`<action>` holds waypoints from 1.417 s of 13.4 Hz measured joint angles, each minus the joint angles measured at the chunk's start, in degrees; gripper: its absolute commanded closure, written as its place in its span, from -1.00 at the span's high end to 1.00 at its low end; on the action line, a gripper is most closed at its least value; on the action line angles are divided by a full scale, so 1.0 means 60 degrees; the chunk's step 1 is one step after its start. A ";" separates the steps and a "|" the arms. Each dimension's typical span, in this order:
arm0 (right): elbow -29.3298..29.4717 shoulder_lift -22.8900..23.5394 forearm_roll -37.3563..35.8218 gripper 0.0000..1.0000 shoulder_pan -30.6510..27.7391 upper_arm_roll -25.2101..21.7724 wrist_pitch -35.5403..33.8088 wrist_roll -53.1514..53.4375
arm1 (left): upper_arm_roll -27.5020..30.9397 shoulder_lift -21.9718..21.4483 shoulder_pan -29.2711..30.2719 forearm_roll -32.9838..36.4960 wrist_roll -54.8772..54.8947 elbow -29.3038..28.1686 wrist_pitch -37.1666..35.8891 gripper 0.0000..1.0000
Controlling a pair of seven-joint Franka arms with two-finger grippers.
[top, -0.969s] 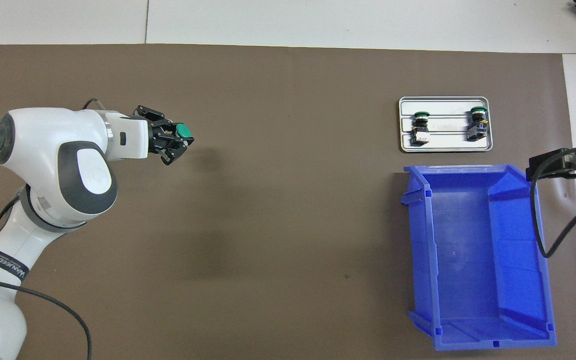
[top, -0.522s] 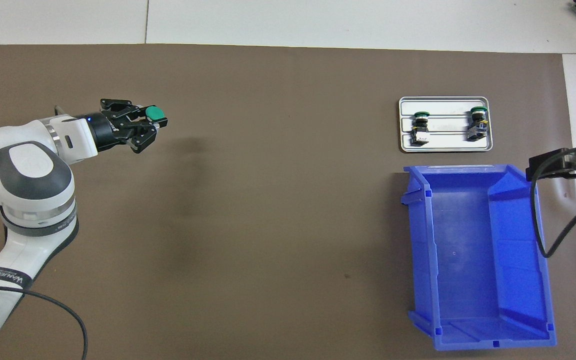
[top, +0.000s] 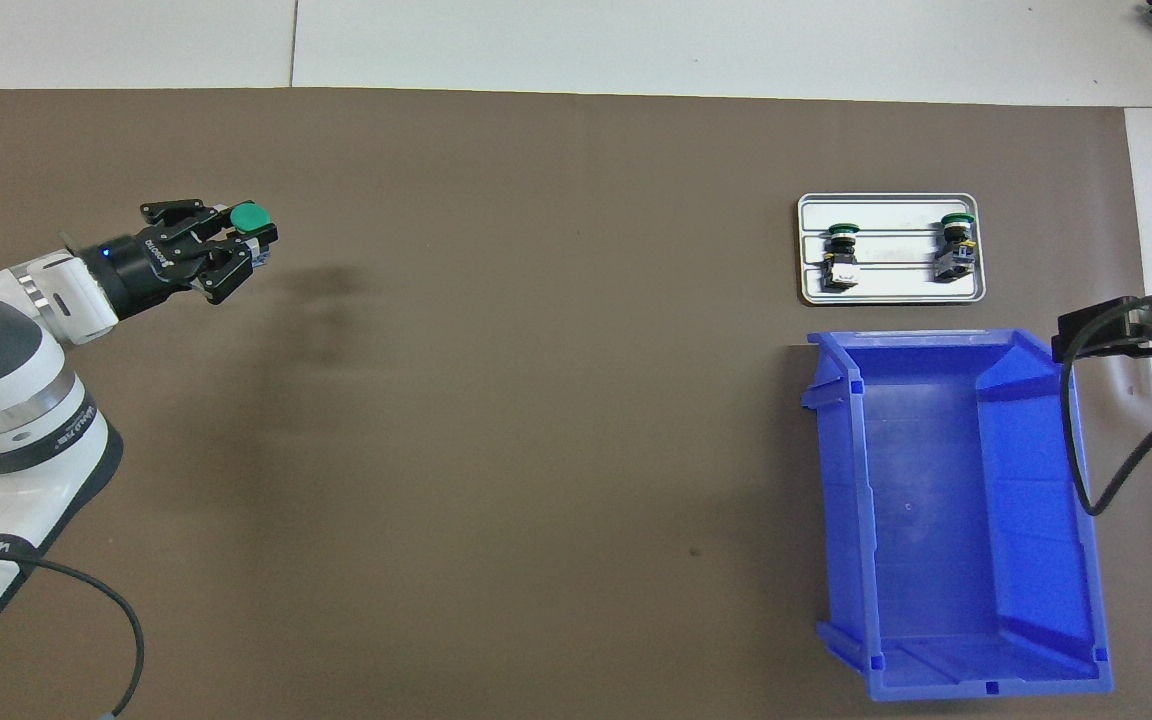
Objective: Place and press button with both arms
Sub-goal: 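Lift the green button and pull it back toward the left arm, then carry the green button forward with the left gripper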
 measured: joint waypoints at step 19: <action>0.0000 0.0000 0.0000 1.00 0.0000 0.0000 0.0000 0.0000 | 0.0001 0.1058 0.1303 -0.1630 0.2570 -0.0682 -0.2192 -1.00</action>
